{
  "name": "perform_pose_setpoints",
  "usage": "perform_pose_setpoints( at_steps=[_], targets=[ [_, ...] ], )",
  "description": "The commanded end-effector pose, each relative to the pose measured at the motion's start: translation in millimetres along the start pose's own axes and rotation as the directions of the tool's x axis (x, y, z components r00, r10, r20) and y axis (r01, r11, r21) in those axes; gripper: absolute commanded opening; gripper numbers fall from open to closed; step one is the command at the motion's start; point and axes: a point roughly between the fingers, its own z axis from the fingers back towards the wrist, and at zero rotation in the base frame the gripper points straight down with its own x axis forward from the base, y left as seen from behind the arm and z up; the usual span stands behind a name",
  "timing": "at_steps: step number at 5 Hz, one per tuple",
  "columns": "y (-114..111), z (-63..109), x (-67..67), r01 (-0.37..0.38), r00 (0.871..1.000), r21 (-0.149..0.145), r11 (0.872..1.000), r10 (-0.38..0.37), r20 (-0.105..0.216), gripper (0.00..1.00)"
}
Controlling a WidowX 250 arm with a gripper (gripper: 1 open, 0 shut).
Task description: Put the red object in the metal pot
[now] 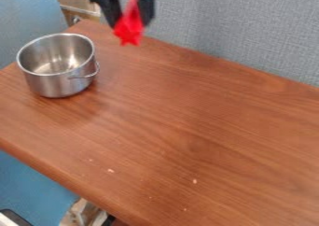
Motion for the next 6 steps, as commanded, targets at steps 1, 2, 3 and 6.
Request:
perform_pose_setpoints(
  at_steps=[1, 2, 3, 6],
  targets=[
    [28.0, 39.5, 5.3, -0.035, 0.992, 0.023, 0.999, 0.032, 0.124, 0.00],
    [58.7, 45.5, 7.7, -0.091, 0.985, 0.035, 0.995, 0.085, 0.148, 0.00],
    [79.8, 40.5, 7.5, -0.121, 0.980, 0.054, 0.991, 0.111, 0.167, 0.00],
    [115.5, 8.8, 4.9, -0.169, 0.971, 0.118, 0.979, 0.144, 0.193, 0.00]
  ],
)
